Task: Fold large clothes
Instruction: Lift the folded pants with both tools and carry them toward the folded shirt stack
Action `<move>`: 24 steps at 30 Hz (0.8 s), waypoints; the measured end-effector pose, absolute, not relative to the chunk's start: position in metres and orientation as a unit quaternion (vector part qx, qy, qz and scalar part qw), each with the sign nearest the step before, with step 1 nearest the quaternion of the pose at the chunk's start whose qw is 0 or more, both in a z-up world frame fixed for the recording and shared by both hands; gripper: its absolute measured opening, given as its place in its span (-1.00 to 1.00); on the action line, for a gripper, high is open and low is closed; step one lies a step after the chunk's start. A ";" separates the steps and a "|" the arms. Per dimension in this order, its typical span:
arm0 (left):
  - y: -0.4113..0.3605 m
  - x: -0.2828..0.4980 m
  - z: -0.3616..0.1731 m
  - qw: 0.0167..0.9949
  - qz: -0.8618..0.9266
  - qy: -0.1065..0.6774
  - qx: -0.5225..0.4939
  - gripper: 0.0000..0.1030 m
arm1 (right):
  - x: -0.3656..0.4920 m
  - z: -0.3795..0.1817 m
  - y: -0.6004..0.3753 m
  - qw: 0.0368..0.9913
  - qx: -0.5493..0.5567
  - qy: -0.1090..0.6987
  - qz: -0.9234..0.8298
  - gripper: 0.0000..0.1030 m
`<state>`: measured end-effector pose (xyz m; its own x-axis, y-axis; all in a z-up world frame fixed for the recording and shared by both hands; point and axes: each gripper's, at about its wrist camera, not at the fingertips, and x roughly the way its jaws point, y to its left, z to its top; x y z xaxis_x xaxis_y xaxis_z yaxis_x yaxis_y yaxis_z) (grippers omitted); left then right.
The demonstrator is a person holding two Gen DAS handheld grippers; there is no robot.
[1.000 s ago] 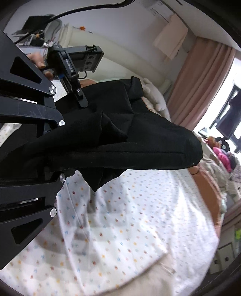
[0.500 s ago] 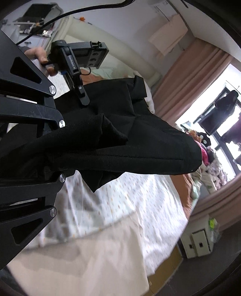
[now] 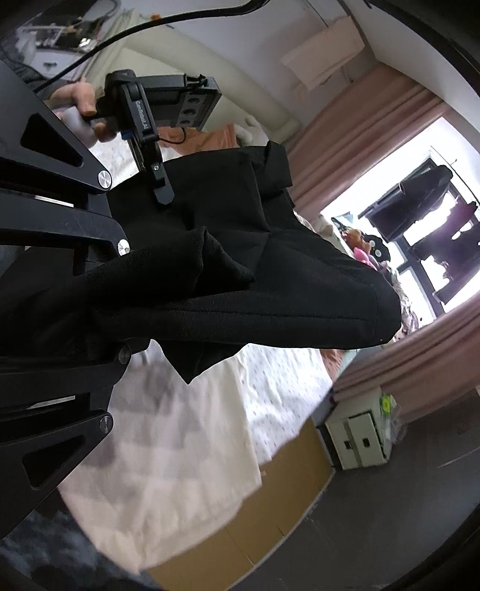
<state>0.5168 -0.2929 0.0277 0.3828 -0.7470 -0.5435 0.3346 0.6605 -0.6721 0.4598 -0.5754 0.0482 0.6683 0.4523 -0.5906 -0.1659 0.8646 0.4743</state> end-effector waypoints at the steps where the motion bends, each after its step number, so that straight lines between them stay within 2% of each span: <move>1: -0.303 0.517 0.030 0.797 -0.344 0.440 -0.229 -0.47 | 0.459 0.050 -0.582 0.893 0.194 0.369 0.170 -0.69; 15: -0.383 0.545 0.011 0.760 -0.396 0.465 -0.223 -0.47 | 0.480 0.067 -0.645 0.900 0.166 0.383 0.126 -0.69; 24: -0.412 0.567 -0.040 0.716 -0.402 0.516 -0.244 -0.47 | 0.523 0.038 -0.674 0.884 0.162 0.424 0.107 -0.69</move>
